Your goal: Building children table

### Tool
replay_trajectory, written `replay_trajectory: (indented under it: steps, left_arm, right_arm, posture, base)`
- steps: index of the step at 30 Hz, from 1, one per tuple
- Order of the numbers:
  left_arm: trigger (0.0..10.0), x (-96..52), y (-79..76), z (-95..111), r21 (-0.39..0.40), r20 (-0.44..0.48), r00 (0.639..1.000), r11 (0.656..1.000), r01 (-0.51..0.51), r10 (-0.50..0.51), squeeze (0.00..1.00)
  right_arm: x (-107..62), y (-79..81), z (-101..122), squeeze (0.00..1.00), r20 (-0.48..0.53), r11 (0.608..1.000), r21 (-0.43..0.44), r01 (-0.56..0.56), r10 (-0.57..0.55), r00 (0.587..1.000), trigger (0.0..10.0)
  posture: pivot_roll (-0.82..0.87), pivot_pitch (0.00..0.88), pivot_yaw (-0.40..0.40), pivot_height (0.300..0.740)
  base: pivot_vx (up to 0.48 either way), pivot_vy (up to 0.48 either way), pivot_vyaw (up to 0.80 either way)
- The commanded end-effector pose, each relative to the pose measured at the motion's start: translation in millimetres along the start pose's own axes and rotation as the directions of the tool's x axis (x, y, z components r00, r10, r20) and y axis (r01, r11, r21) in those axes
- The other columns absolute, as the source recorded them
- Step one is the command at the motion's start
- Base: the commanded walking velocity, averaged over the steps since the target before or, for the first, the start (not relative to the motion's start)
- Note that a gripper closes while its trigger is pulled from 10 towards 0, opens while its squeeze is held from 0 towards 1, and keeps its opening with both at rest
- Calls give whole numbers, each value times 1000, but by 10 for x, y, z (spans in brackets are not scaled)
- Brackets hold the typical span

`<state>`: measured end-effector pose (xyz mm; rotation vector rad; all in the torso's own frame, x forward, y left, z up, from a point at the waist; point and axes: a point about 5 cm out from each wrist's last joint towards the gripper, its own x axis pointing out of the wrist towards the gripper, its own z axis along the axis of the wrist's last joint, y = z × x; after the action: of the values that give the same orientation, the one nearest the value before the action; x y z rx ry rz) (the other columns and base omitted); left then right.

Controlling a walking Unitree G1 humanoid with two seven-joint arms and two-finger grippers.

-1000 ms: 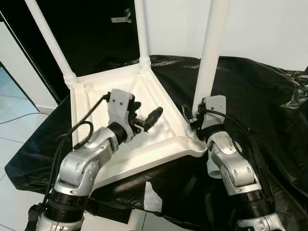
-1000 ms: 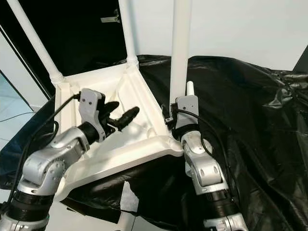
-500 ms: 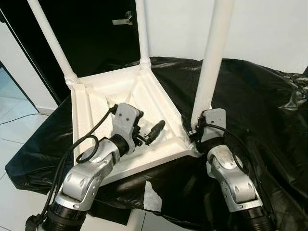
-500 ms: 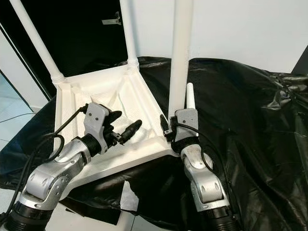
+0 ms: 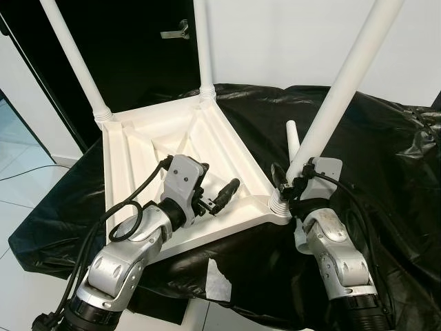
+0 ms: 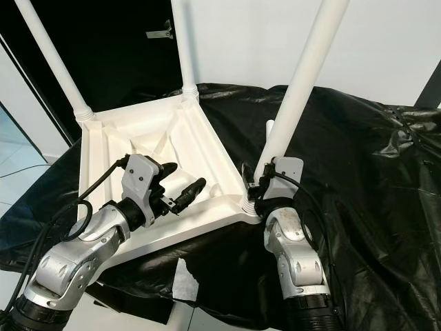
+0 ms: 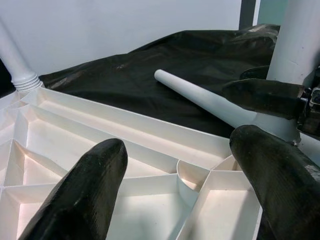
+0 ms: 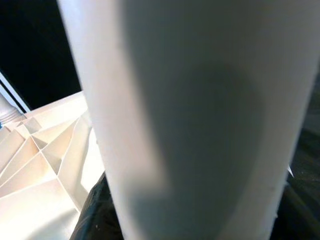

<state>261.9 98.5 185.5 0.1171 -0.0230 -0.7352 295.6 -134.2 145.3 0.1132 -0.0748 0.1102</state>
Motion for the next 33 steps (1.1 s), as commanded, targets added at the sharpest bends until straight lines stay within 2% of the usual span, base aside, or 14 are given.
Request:
replay_trajectory:
  steps: [1, 5, 8, 16, 20, 21, 33]
  left_arm:
    - [10000, -17, -78, 18, 20, 2, 991, 991, 135, -135, 0]
    - [10000, -22, -62, 28, 23, 5, 991, 991, 131, -131, 0]
    - [10000, -30, -52, 28, 28, 5, 992, 991, 129, -129, 0]
    - [10000, -35, -21, 48, 40, 5, 992, 991, 126, -126, 0]
    - [10000, -32, -13, 64, 43, 7, 992, 991, 128, -128, 0]
    - [10000, -33, -7, 74, 45, 8, 992, 991, 128, -129, 0]
    - [10000, -40, 0, 111, 47, 18, 991, 990, 132, -133, 0]
  right_arm:
    - [-32, -30, -190, 0, -94, 1000, -12, 16, -17, 995, 10000]
    - [-56, -12, -225, 0, -98, 998, -64, -6, 0, 995, 10000]
    - [-114, 3, -332, 0, -116, 986, -157, -54, 36, 993, 10000]
    - [-219, -25, -483, 0, -131, 968, -219, -126, 98, 986, 10000]
    - [-248, -31, -510, 0, -138, 946, -279, -167, 132, 982, 10000]
    - [-265, -18, -519, 0, -139, 924, -325, -199, 162, 977, 10000]
    - [-333, 40, -605, 0, -151, 859, -413, -302, 262, 953, 10000]
  posture:
    - [29, 0, 39, 740]
    - [29, 0, 39, 740]
    - [30, 0, 45, 740]
    - [29, 0, 57, 740]
    - [29, 0, 59, 740]
    - [29, 0, 60, 740]
    - [34, 0, 62, 740]
  base:
    - [0, 0, 0]
    - [0, 0, 0]
    - [0, 0, 0]
    - [0, 0, 0]
    - [0, 0, 0]
    - [0, 0, 0]
    - [0, 0, 0]
